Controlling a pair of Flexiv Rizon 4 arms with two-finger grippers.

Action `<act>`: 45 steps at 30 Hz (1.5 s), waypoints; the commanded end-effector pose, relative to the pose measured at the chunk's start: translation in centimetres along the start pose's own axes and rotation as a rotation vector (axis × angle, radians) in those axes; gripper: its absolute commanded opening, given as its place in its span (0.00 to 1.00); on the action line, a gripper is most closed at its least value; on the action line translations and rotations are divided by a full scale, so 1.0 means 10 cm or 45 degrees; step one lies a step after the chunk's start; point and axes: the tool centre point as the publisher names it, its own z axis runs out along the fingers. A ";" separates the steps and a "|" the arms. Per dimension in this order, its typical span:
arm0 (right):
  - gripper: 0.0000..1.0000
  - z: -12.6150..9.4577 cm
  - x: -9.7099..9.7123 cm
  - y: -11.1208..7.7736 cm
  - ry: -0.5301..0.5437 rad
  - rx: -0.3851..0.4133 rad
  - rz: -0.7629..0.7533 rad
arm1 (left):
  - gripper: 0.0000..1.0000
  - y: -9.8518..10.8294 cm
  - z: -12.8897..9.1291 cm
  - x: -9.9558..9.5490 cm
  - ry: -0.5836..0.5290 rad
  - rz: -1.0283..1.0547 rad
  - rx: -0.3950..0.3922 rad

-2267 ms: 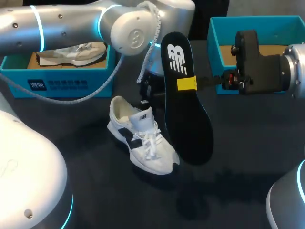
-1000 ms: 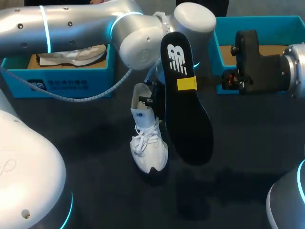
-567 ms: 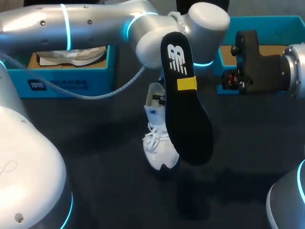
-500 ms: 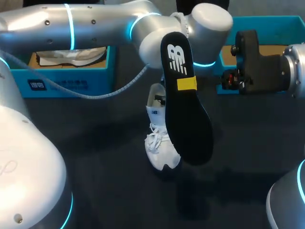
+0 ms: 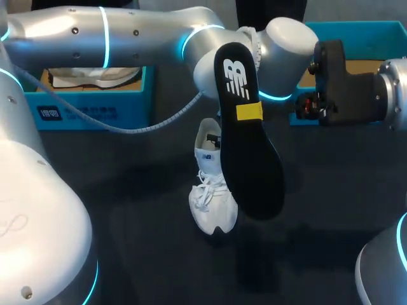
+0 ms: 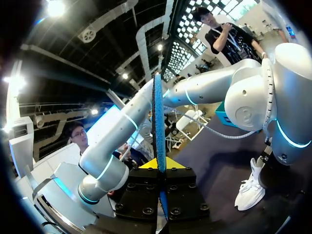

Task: Take the shoe out of the shoebox, open the shoe tongue, remove and reinsert the insole, then place the shoe into the shoebox

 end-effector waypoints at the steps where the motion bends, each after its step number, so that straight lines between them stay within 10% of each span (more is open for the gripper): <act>1: 0.00 0.03 0.00 0.01 -0.003 0.003 0.003 | 0.00 -0.04 0.07 0.00 -0.011 -0.001 0.006; 12: 0.00 0.03 0.00 0.01 -0.003 0.003 0.003 | 0.00 -0.02 0.21 -0.07 -0.004 -0.004 0.062; 15: 0.00 0.03 0.00 0.01 -0.003 0.003 0.003 | 0.92 -0.05 0.13 -0.05 -0.018 0.012 0.051; 16: 0.00 0.03 0.00 0.01 -0.003 0.003 0.003 | 1.00 -0.07 0.09 -0.04 -0.022 0.011 0.049; 45: 0.00 0.03 0.00 0.01 -0.003 0.003 0.003 | 1.00 0.19 -1.04 0.55 -0.306 -0.142 -0.199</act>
